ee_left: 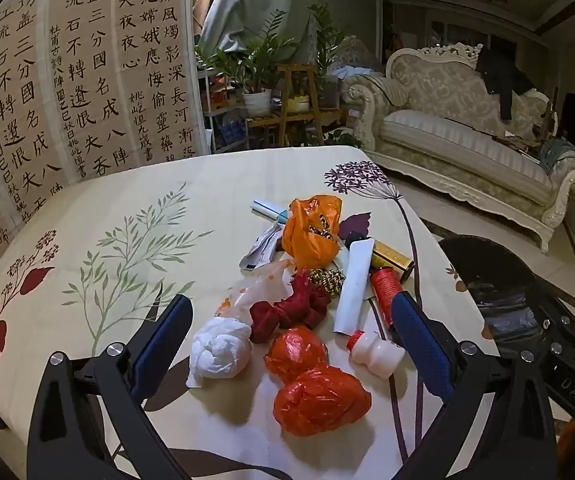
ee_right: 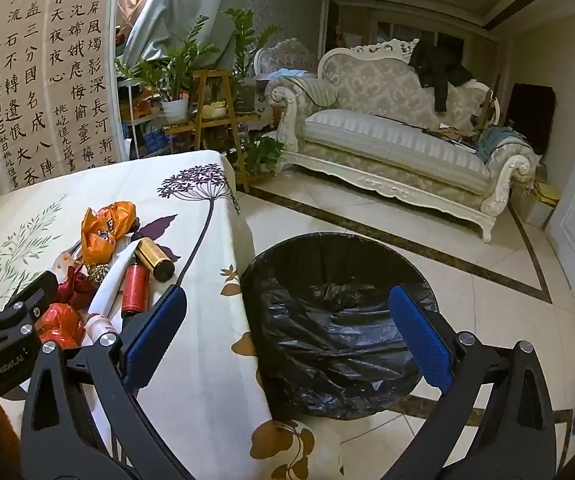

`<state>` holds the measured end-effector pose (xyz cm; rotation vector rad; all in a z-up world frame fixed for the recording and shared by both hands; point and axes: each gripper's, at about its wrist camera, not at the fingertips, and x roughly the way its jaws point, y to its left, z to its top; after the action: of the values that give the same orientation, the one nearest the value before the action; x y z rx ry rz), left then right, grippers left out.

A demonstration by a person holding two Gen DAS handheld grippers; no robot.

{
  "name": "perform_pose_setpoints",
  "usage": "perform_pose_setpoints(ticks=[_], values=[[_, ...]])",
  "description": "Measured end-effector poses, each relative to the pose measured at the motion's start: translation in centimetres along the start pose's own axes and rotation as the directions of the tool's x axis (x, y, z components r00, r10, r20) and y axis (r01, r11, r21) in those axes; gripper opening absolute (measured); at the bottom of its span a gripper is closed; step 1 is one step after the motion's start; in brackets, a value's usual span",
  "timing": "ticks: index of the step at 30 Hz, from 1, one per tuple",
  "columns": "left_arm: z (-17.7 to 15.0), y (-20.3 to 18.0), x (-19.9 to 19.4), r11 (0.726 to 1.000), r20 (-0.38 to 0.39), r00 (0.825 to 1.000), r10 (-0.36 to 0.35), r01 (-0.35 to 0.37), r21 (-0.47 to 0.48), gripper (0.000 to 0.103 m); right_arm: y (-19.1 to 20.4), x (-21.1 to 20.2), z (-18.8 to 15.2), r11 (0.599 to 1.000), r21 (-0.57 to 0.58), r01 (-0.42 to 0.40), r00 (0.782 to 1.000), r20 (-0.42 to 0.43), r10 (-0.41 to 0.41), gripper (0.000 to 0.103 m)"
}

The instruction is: Collect trash

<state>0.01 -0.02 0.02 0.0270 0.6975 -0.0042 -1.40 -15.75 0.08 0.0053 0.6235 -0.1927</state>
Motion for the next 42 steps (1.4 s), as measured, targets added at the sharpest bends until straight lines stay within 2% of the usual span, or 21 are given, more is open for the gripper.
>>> perform_pose_setpoints(ticks=[5, 10, 14, 42], values=[[-0.2, 0.2, -0.1, 1.000, 0.030, 1.000, -0.005, 0.005, 0.002, 0.097, 0.4, 0.0, -0.1, 1.000, 0.008, -0.007, 1.000, -0.001, 0.007, 0.099], [-0.4, -0.9, -1.1, 1.000, 0.045, 0.999, 0.002, -0.002, 0.015, 0.097, -1.6, 0.1, 0.5, 1.000, 0.015, -0.005, 1.000, -0.002, 0.005, 0.099], [0.3, -1.0, -1.1, 1.000, 0.036, 0.999, -0.003, 0.002, 0.018, 0.097, -1.5, -0.7, 0.5, 0.999, 0.028, 0.015, 1.000, 0.008, -0.016, 0.099], [0.0, -1.3, -0.5, 1.000, 0.020, 1.000, -0.014, 0.014, 0.020, 0.097, -2.5, -0.4, 0.4, 0.998, 0.050, 0.025, 1.000, 0.006, -0.025, 0.099]])
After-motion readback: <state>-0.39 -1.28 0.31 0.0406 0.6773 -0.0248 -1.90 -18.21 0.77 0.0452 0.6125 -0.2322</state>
